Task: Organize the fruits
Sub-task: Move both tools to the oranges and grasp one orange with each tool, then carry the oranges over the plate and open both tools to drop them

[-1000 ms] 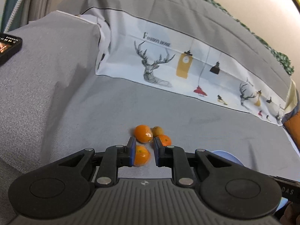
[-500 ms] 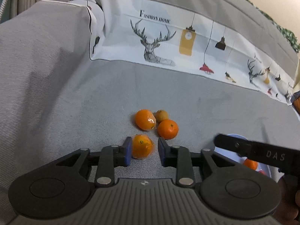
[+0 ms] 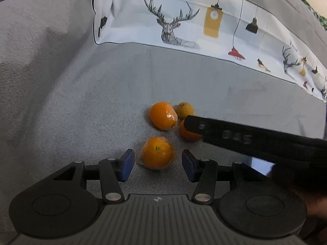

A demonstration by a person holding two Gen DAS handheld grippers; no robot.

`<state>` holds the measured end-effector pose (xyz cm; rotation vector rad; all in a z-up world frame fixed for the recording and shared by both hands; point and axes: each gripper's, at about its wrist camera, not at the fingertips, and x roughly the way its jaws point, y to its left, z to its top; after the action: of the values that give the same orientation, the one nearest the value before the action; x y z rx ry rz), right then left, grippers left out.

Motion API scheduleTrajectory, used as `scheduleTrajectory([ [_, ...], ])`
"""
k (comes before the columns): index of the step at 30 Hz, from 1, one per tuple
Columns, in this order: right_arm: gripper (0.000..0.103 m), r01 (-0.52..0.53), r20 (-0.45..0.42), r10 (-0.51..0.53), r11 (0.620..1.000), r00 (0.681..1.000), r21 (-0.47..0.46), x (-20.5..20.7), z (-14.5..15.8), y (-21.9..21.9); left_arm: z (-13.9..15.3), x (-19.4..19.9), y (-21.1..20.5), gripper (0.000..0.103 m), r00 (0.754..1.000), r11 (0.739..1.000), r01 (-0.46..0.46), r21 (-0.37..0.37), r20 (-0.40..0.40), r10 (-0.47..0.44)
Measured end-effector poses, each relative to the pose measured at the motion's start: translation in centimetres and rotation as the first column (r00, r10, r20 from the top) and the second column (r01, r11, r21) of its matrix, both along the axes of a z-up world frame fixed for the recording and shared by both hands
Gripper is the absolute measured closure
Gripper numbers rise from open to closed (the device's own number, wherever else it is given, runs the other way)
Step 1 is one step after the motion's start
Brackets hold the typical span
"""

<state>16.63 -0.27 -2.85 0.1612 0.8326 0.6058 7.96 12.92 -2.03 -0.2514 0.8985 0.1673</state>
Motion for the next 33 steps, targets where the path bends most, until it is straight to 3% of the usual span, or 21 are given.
scheduleTrajectory([
  [4, 0.049, -0.018, 0.003, 0.018, 0.999, 1.0, -0.039, 0.4, -0.6, 1.1, -0.4, 0.4, 0.2, 0.047, 1.0, 1.0, -0.012, -0.001, -0.007, 0.012],
  [7, 0.064, -0.033, 0.003, 0.033, 0.998, 0.999, -0.051, 0.4, -0.9, 1.3, -0.6, 0.6, 0.3, 0.047, 1.0, 1.0, -0.017, -0.003, -0.006, 0.017],
  [10, 0.065, -0.034, 0.015, 0.034, 0.998, 0.999, -0.056, 0.2, -0.9, 1.3, -0.7, 0.7, 0.2, 0.048, 1.0, 1.0, -0.015, 0.002, -0.011, 0.015],
  [16, 0.065, -0.006, 0.027, 0.007, 0.999, 1.0, -0.048, -0.2, -0.3, 0.3, -0.5, 0.6, -0.3, 0.061, 1.0, 1.0, 0.004, 0.024, -0.002, -0.004],
  [23, 0.065, 0.01, 0.081, -0.006, 0.999, 0.997, -0.051, -1.9, 3.2, -2.5, 0.2, -0.2, -0.1, 0.061, 1.0, 1.0, -0.014, 0.019, 0.024, 0.013],
  [33, 0.065, 0.01, 0.171, 0.001, 0.998, 0.985, -0.062, -7.6, 8.4, -8.3, 1.7, -1.6, -0.5, 0.061, 0.997, 0.999, -0.014, 0.036, 0.08, 0.011],
])
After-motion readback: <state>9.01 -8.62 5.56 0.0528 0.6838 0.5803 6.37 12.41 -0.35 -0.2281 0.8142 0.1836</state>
